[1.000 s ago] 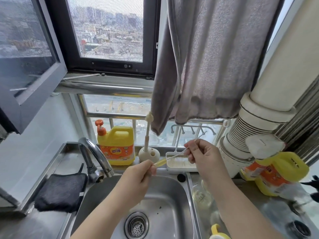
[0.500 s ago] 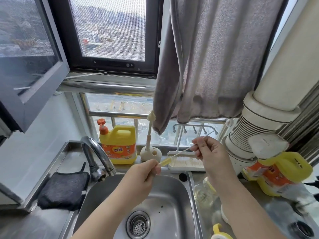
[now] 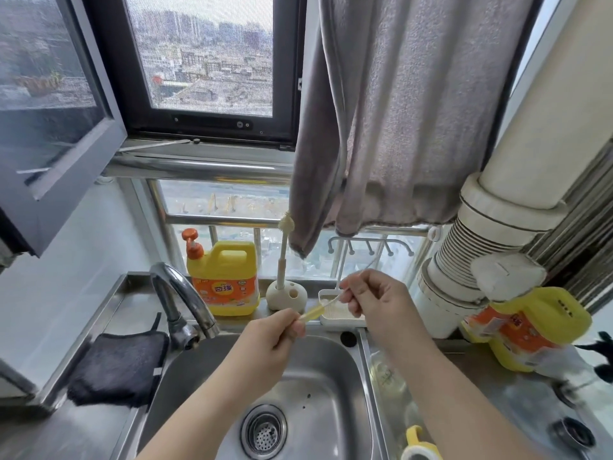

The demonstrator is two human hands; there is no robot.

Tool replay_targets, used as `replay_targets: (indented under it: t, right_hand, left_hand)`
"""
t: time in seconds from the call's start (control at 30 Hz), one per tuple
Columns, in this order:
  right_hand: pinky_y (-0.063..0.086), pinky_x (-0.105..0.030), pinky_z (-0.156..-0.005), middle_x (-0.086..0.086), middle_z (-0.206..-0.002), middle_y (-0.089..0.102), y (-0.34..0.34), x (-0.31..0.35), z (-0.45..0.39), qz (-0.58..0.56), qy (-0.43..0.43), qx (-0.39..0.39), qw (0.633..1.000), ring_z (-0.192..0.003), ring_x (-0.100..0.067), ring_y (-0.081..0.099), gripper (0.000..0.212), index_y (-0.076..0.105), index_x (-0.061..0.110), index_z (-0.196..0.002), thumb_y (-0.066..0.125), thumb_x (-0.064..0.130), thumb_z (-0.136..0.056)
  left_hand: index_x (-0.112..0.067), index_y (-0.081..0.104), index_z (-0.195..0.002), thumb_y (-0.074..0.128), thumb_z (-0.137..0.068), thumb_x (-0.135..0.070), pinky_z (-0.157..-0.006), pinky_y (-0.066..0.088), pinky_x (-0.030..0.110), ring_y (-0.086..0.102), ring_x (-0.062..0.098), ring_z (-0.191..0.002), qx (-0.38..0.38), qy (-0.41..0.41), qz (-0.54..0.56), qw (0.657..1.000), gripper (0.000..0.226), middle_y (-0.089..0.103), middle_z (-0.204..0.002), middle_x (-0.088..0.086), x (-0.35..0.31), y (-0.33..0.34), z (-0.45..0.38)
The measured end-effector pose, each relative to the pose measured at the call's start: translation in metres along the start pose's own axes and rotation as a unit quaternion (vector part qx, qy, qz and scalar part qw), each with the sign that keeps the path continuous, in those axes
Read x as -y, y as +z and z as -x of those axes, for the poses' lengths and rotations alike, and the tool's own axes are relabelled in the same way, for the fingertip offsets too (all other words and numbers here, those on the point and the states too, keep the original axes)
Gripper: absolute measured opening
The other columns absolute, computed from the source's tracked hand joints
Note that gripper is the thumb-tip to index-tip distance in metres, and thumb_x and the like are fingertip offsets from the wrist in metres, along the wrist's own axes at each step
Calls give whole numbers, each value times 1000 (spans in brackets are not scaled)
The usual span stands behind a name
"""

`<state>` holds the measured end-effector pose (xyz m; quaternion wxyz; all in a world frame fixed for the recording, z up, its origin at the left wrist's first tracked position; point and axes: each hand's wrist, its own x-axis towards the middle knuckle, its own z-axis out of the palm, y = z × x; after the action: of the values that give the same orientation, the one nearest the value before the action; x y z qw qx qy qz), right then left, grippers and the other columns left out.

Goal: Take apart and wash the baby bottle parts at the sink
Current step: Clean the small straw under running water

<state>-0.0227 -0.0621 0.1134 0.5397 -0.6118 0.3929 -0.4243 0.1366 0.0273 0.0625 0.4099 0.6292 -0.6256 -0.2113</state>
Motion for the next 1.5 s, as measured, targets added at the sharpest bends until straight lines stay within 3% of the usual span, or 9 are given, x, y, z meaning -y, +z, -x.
replay_targets:
  t: [0.1,0.27,0.37,0.6,0.77,0.87,1.27,1.43,1.5]
  right_hand:
    - [44,-13,-54,4,-57,60,-13,5,-10,-46,3,-63,997,-51,-4,47,25,65,10,-75,52,11,-96]
    - [43,-13,-54,2,-59,59,7,-3,6,16,9,43,999,-50,-3,47,24,65,9,-75,52,11,-96]
    - [43,-13,-56,5,-57,59,-8,5,-7,-28,13,-42,999,-52,-5,46,24,66,10,-76,53,12,-96]
    - [41,-14,-55,5,-59,60,3,-2,1,39,10,38,999,-52,-4,45,25,67,14,-75,53,16,-96]
    - [43,-15,-59,6,-60,60,-6,7,-5,14,-18,12,1000,-55,-4,47,26,65,15,-76,50,17,-97]
    - [42,-13,-60,6,-61,59,5,3,4,40,-20,72,996,-55,-2,47,24,64,14,-77,50,16,-96]
    - [44,-17,-59,5,-62,60,-18,7,-3,2,-18,-33,999,-58,-7,47,27,66,16,-77,49,15,-98]
    - [43,-17,-59,7,-61,60,3,-1,13,52,-29,54,997,-56,-4,48,24,65,17,-77,51,19,-97]
    - [44,-15,-59,7,-60,60,-4,4,8,28,-25,5,999,-56,-4,47,25,65,16,-76,50,18,-97]
  left_hand:
    - [-26,52,-75,46,-98,-16,-53,31,18,42,10,-57,-3,-4,2,1000,26,53,-64,-5,0,-2,0]
    - [-22,51,-77,39,-90,-37,-53,30,21,40,12,-57,10,5,2,1000,24,54,-66,9,-5,-3,-1]
    - [-19,53,-77,42,-95,-29,-55,29,22,39,9,-58,8,-2,4,1000,23,56,-68,12,-6,-6,1]
    - [-29,52,-74,49,-96,-9,-54,29,19,40,8,-57,10,-17,-5,1000,30,50,-63,0,-3,-4,3]
    - [-30,58,-80,45,-99,-23,-57,33,23,47,22,-61,24,-33,46,998,25,58,-69,10,-7,-10,0]
    - [-24,61,-84,45,-99,-28,-53,29,20,36,7,-52,71,-84,143,984,22,45,-52,-11,-15,-9,2]
    - [-22,64,-80,55,-95,-22,-55,36,18,48,11,-58,-6,-64,47,997,18,64,-73,5,-8,-13,7]
    - [-22,54,-77,48,-98,-19,-55,34,19,42,6,-56,12,-41,56,997,22,52,-63,-6,-13,-5,9]
    - [-26,52,-76,47,-99,-19,-54,31,19,38,5,-56,3,-36,52,998,24,46,-61,-8,-12,-5,10]
